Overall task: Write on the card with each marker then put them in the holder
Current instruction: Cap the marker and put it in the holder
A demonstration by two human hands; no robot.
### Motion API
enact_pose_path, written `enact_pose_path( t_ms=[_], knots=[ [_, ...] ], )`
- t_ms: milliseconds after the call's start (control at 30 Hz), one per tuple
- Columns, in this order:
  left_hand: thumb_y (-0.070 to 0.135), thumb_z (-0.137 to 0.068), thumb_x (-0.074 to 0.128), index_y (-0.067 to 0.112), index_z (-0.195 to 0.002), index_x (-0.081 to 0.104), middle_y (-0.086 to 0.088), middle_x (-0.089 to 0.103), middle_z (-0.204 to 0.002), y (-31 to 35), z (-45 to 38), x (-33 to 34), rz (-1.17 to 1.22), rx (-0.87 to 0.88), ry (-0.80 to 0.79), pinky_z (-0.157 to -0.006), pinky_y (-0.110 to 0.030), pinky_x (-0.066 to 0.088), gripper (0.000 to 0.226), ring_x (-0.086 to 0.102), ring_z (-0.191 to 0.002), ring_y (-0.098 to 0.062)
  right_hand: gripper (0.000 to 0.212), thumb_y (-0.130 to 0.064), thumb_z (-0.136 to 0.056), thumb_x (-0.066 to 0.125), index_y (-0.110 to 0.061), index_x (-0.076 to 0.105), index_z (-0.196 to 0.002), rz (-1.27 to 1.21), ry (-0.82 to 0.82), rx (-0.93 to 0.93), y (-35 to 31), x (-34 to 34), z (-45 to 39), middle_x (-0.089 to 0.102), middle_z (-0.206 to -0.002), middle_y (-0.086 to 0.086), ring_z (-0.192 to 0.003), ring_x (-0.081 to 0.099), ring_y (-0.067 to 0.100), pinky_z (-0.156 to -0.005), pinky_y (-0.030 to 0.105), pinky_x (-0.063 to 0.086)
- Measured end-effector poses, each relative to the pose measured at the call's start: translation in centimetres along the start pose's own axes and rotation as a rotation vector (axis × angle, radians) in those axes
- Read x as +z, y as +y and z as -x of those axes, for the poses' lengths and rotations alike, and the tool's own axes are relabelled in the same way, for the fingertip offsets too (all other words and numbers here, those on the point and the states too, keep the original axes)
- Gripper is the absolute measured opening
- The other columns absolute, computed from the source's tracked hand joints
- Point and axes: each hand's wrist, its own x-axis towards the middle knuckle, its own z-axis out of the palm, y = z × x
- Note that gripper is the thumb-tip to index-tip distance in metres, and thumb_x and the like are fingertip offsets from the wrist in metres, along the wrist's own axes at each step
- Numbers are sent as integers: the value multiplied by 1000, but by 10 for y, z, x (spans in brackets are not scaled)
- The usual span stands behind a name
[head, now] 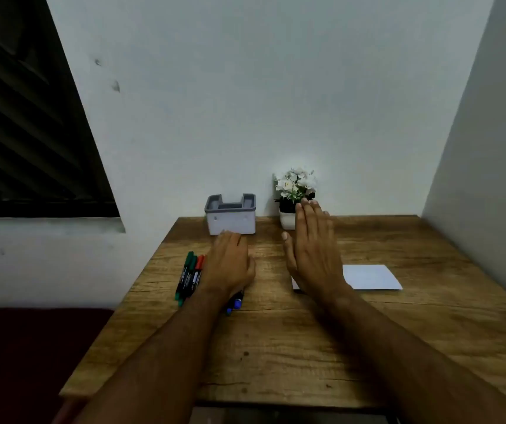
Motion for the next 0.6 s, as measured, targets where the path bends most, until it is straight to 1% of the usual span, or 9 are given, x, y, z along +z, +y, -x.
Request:
enact_pose_path(
  t_ms=[33, 100, 167, 300, 467, 600],
  knots=[
    [37, -90, 46, 12, -102, 63, -8, 62, -103, -1, 1, 1, -8, -7, -34, -97, -36, 39, 32, 53, -101, -24, 63, -37, -107, 31, 4, 34, -156, 5, -15, 5, -1, 1, 2, 35, -163, 24, -153, 31, 37, -123, 55, 29],
    [39, -90, 47, 13, -99, 64, -8, 64, -103, -1, 2, 3, -44, -18, -62, -95, -36, 38, 33, 53, -101, -23, 63, -37, -107, 31, 3, 34, -156, -2, -34, 6, 0, 2, 6, 35, -163, 23, -153, 32, 36, -123, 54, 29],
    [43, -90, 47, 13, -100, 65, -7, 64, -105, -2, -1, 4, -61, -44, -104, -96, -36, 38, 36, 53, -102, -23, 63, -37, -107, 30, 2, 33, -157, 8, -43, -3, 0, 5, 10, 35, -163, 22, -153, 32, 35, -123, 53, 29],
    [51, -90, 47, 14, -96, 68, -6, 61, -105, 0, -8, 6, -58, -29, -147, -98, -36, 39, 42, 52, -105, -21, 63, -38, -108, 29, 1, 33, -157, -5, -57, 8, 3, 12, 10, 34, -164, 22, -153, 31, 34, -124, 53, 28],
    [40, -85, 54, 14, -81, 66, -5, 60, -96, 6, -17, 8, -19, -33, -150, -95, -34, 40, 29, 53, -100, -20, 63, -39, -108, 28, 1, 32, -158, -32, -67, 10, 3, 18, 9, 33, -164, 22, -154, 30, 34, -125, 53, 27],
    [40, -84, 57, 14, -70, 58, -6, 60, -89, 12, -27, 4, 45, -105, -139, -86, -34, 45, 29, 54, -90, -19, 62, -37, -108, 30, 1, 33, -157, -91, -46, 15, 4, 16, 10, 36, -162, 21, -153, 32, 34, -125, 52, 28]
  ],
)
